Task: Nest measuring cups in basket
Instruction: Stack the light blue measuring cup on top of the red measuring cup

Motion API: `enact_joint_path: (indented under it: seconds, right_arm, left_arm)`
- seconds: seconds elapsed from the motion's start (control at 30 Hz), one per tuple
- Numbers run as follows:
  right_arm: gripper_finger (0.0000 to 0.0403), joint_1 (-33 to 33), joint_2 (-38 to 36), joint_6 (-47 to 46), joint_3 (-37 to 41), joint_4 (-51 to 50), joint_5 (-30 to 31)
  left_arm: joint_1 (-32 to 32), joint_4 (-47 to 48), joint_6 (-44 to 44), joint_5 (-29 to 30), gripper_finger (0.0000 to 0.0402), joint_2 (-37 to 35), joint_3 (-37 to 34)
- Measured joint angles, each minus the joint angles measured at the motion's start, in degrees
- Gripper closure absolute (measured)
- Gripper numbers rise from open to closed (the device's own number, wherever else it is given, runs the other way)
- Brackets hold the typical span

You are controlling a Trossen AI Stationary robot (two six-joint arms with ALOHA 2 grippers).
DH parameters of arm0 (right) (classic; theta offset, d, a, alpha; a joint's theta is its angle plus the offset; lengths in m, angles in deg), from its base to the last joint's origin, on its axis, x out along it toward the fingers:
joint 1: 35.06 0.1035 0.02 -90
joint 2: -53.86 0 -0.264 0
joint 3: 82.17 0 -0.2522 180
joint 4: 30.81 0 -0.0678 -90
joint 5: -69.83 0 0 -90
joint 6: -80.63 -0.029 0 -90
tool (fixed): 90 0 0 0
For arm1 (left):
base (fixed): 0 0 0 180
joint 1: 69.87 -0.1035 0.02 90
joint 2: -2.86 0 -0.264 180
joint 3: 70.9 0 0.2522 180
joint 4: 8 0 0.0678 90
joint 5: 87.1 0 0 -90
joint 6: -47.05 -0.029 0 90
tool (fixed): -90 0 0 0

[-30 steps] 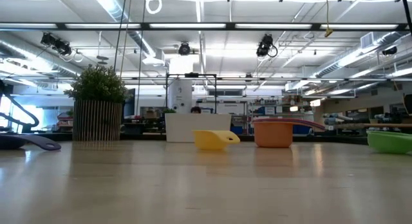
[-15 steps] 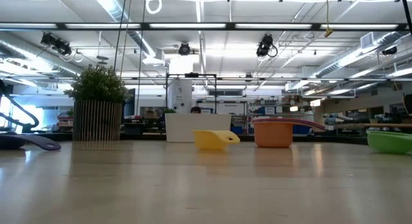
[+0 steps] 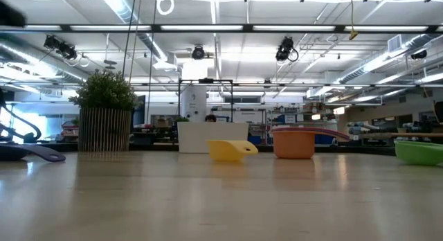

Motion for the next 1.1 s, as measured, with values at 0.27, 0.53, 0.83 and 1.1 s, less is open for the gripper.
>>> enact_joint_path:
  seconds: [0.27,0.53,0.83,1.1]
  right_arm:
    - [0.0390,-1.51,-2.34,-10.58,0.00,-6.40,6.80]
    - [0.0390,-3.96,-1.90,-12.20,1.33,-6.43,6.66]
    - [0.0393,-7.28,-1.92,-21.24,1.33,-6.43,8.55]
    - [0.0392,-13.15,-2.33,-20.86,3.06,-6.42,10.41]
  left_arm:
    - [-17.08,7.06,-22.69,6.74,0.0395,-3.40,10.32]
    - [-34.44,3.95,-48.66,6.81,0.0394,-3.39,21.61]
    - [-48.63,-4.49,-68.05,6.76,0.0395,-1.05,24.39]
    - [-55.33,-19.09,-71.73,-4.31,0.0395,7.23,24.54]
